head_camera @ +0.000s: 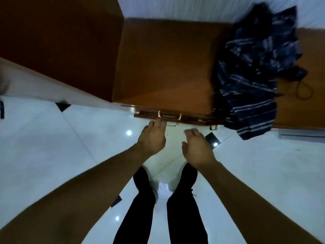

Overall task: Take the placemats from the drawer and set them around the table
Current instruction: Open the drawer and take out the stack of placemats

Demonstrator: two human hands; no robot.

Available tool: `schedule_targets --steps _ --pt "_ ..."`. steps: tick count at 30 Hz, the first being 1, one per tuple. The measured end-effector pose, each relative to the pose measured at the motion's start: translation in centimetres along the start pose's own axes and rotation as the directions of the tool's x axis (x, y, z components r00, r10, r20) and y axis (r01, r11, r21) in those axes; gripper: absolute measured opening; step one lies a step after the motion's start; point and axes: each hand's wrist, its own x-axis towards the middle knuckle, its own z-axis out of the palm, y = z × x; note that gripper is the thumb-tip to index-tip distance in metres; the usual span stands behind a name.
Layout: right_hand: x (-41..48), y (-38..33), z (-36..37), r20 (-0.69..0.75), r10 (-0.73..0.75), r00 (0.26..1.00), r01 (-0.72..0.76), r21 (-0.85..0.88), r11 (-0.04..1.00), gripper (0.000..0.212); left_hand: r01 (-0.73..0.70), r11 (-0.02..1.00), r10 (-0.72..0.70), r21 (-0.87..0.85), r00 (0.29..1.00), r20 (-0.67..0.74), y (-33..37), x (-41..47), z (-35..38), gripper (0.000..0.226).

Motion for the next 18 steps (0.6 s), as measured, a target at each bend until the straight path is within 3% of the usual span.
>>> schedule_targets --steps 3,8,13,18 --pt "4.1 0.7 2.2 -0.084 -0.11 0.99 0.107 -0.039 0.993 0.047 0.021 0.999 -0.024 -0.047 0.997 -0.069 -0.7 3.0 2.2 0.057" --pt "8.3 1.1 5.4 -0.036 -0.164 0.986 0.161 -0.079 0.984 0.055 -0.03 0.999 0.031 0.019 0.997 -0.07 -1.8 5.2 4.4 0.065" --pt "9.7 0.9 6.9 -0.05 -0.098 0.994 0.095 -0.046 0.994 0.068 0.008 0.996 -0.002 0.09 0.997 -0.075 -1.5 5.6 5.0 0.062" --pt "6.3 -0.4 8.3 -0.043 -0.031 0.999 0.028 -0.061 0.998 0.06 0.069 0.996 -0.068 0.06 0.998 -0.015 0.7 2.3 5.9 0.059"
